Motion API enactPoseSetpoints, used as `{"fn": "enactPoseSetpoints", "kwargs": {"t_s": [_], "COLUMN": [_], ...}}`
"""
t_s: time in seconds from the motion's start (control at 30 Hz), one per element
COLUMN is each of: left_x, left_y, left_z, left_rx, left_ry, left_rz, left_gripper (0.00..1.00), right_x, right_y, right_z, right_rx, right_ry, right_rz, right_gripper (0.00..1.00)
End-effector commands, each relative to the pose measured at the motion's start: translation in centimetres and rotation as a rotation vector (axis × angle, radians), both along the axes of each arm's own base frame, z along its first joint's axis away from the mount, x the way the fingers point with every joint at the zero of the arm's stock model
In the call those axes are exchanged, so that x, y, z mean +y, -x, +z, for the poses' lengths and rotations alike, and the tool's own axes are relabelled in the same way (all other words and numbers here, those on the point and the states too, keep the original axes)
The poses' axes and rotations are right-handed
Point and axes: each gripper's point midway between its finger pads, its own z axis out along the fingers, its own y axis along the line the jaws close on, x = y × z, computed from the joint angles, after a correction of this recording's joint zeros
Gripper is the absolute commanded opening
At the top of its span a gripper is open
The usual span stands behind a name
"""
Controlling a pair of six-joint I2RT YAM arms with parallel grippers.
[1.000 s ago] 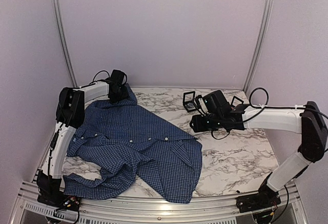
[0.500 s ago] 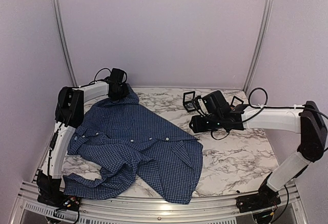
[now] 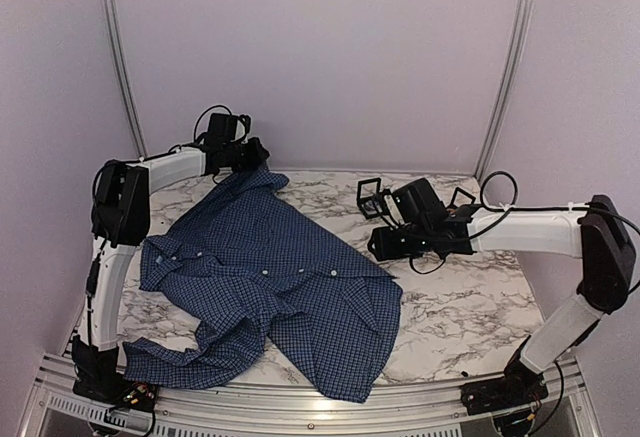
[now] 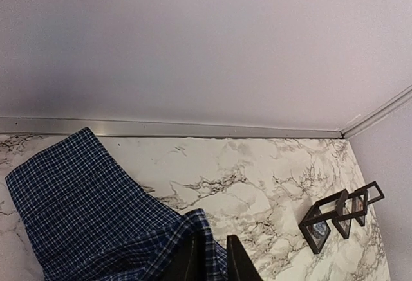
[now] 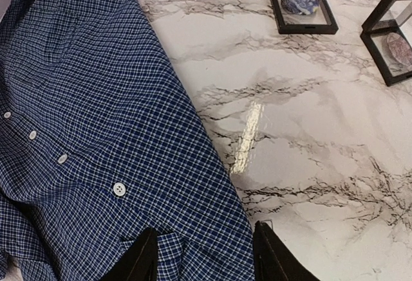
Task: Remove the brooch from the garment
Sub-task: Flatten out the crumpled clothing at the center of the board.
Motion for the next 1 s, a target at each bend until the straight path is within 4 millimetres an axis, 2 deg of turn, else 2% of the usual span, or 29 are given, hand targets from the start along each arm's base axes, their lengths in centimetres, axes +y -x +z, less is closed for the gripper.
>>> {"fn": "enactPoseSetpoints", "kwargs": {"t_s": [0.0, 0.07, 0.13, 0.3, 0.37, 0.53, 0.67, 0.73, 0.83, 0.97], "left_x": [-1.3, -0.2, 1.0, 4.6, 6.1, 9.4, 11.2, 12.0, 13.9, 16.8], "left_y": [2.5, 3.0, 3.8, 7.2, 9.0, 14.0, 17.6, 19.7, 22.2, 25.2], "left_z": [-0.9, -0.5, 1.0, 4.4, 4.8, 4.0, 2.6, 0.5, -1.3, -4.3], "left_rx": [0.053, 0.047, 0.037, 0.013, 0.032, 0.086, 0.135, 0.185, 0.236, 0.304], "left_ry": [-0.018, -0.049, -0.067, -0.081, -0.093, -0.08, -0.029, -0.009, 0.01, 0.04], "left_rz": [-0.109, -0.066, -0.024, 0.108, 0.158, 0.243, 0.277, 0.296, 0.354, 0.438], "left_gripper": [0.28, 0.43, 0.56, 0.71, 0.74, 0.76, 0.76, 0.75, 0.7, 0.59], "right_x": [1.5, 2.1, 2.9, 3.9, 3.7, 2.9, 2.8, 2.8, 2.7, 2.6], "right_y": [-1.1, -1.0, -0.7, 0.5, 0.9, 1.8, 2.4, 2.6, 3.0, 3.9], "right_z": [0.7, 1.0, 1.4, 0.5, -0.1, -1.6, -2.7, -3.3, -3.8, -4.9], "right_rx": [-0.018, -0.02, -0.027, -0.003, 0.011, 0.038, 0.065, 0.075, 0.088, 0.118], "right_ry": [-0.019, -0.031, -0.032, -0.008, -0.001, -0.006, -0.021, -0.024, -0.033, -0.043], "right_rz": [0.015, 0.033, 0.063, 0.104, 0.101, 0.084, 0.078, 0.075, 0.072, 0.079], "right_gripper": [0.49, 0.49, 0.5, 0.56, 0.57, 0.57, 0.53, 0.51, 0.5, 0.48]}}
